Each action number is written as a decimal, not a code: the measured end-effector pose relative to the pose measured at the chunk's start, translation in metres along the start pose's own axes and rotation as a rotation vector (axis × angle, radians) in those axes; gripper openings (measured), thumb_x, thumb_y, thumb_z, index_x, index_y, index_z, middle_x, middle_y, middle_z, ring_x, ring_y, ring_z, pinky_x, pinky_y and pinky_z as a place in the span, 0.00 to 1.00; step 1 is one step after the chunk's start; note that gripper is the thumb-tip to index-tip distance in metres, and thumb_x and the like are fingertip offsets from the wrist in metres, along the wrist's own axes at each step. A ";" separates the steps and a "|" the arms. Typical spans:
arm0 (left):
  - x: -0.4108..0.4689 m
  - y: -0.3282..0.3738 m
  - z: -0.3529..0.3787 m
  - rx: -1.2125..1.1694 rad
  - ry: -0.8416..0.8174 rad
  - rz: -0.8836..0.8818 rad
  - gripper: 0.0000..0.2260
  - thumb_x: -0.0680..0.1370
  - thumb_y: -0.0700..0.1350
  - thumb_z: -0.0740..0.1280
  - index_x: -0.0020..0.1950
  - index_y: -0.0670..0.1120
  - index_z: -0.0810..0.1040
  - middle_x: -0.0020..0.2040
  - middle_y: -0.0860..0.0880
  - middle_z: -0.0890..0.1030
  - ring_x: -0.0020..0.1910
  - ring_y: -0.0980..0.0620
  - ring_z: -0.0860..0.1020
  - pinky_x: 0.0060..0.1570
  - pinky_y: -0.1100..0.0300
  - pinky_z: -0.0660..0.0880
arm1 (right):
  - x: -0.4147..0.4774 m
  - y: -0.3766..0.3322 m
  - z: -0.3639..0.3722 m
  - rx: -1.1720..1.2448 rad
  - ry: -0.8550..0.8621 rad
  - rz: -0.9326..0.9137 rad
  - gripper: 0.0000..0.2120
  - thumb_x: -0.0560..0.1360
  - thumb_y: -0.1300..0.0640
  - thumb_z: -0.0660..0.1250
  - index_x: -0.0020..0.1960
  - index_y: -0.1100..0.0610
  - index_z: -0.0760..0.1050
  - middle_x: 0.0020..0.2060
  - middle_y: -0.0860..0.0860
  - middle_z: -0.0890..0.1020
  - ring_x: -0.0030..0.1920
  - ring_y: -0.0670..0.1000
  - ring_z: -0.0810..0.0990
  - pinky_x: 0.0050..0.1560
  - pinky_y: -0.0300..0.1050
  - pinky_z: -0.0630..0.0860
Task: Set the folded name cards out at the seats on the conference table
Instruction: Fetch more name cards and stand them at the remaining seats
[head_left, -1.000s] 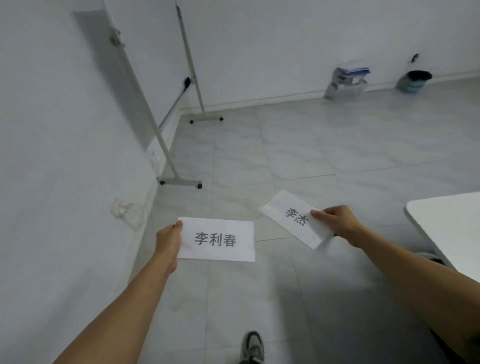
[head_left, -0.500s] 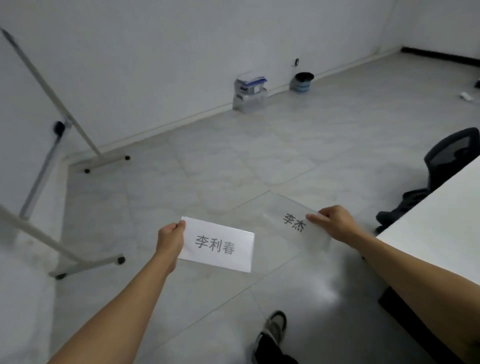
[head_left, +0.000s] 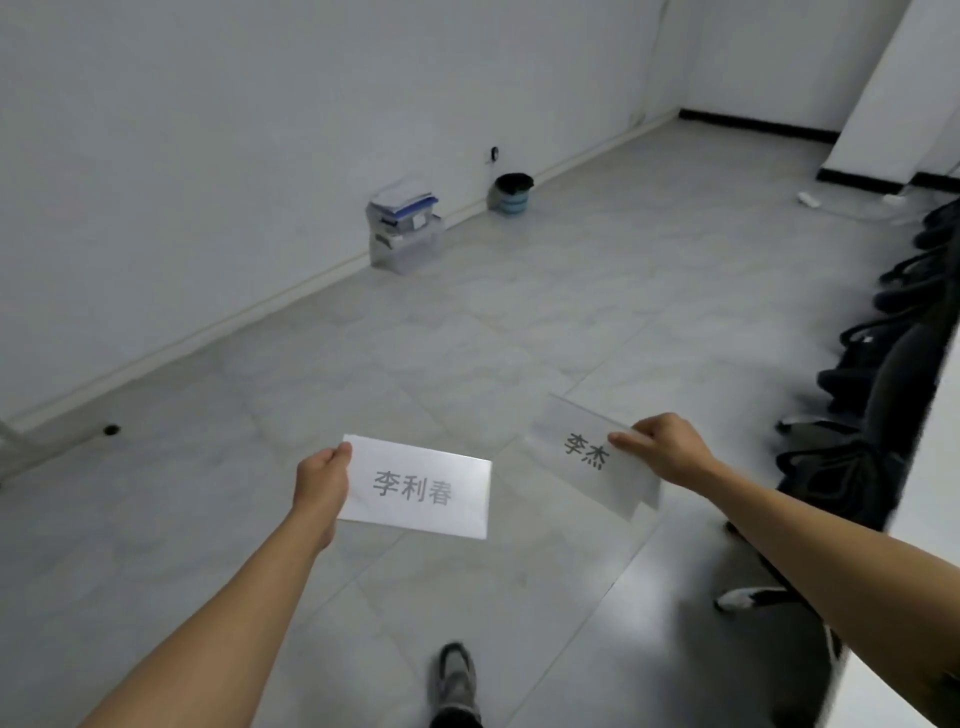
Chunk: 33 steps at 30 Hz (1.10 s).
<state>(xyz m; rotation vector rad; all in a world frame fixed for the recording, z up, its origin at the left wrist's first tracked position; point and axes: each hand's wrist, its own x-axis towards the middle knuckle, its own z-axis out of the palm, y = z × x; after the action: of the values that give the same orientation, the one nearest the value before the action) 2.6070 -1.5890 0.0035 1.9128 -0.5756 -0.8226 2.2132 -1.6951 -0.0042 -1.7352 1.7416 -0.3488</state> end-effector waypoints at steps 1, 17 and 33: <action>0.024 0.010 0.018 0.008 -0.026 0.001 0.11 0.81 0.45 0.61 0.43 0.41 0.77 0.40 0.43 0.78 0.40 0.46 0.75 0.41 0.57 0.72 | 0.023 -0.001 -0.005 -0.014 0.006 0.006 0.19 0.73 0.40 0.70 0.34 0.56 0.80 0.32 0.52 0.81 0.36 0.54 0.80 0.38 0.48 0.75; 0.315 0.249 0.374 0.161 -0.488 0.150 0.11 0.81 0.46 0.61 0.42 0.42 0.76 0.42 0.43 0.78 0.40 0.47 0.75 0.43 0.55 0.71 | 0.314 0.022 -0.146 0.089 0.296 0.276 0.19 0.73 0.43 0.70 0.31 0.56 0.77 0.24 0.50 0.73 0.29 0.52 0.72 0.31 0.47 0.64; 0.388 0.436 0.801 0.215 -0.695 0.207 0.12 0.81 0.47 0.61 0.43 0.42 0.77 0.40 0.44 0.79 0.39 0.47 0.76 0.41 0.56 0.72 | 0.602 0.189 -0.386 0.134 0.443 0.429 0.18 0.72 0.38 0.69 0.39 0.53 0.82 0.33 0.53 0.83 0.35 0.54 0.81 0.36 0.52 0.74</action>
<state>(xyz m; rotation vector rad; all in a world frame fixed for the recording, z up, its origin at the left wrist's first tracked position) 2.2447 -2.5115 0.0108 1.6836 -1.3012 -1.3329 1.8805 -2.3552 0.0213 -1.2033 2.2835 -0.6753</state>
